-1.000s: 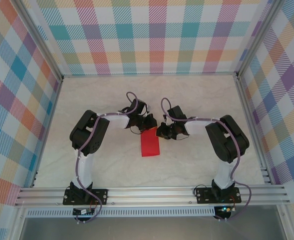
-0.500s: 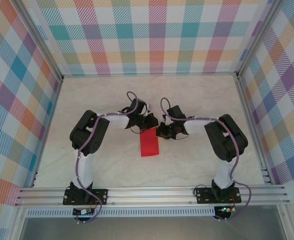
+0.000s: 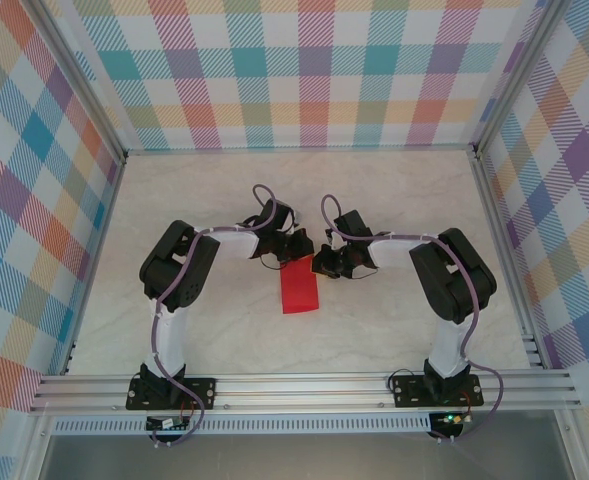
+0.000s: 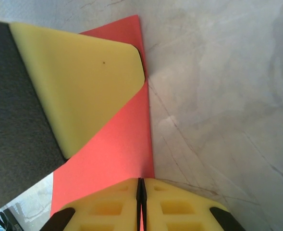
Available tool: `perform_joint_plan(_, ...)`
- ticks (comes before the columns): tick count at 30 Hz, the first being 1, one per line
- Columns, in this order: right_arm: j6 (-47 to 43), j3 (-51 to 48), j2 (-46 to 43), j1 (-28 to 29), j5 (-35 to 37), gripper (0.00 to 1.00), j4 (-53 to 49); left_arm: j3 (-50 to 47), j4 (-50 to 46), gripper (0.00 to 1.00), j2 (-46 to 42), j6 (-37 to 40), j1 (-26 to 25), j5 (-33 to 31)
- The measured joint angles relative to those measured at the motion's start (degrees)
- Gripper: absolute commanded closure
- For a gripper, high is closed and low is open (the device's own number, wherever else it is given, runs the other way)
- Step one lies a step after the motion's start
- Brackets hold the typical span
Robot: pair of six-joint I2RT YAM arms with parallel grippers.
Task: Fold a paper plane with a square sheet of paper (pick it up from the middle)
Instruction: Fold the square sheet of paper in half at the center of the table.
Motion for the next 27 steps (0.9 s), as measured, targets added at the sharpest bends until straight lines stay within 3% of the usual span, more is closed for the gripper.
perform_joint_plan(27,-1.49,-8.28,-7.80,5.20,-1.14,0.87,-5.25,0.00,-0.02,0.95,0.00,0.13,0.00,-0.50)
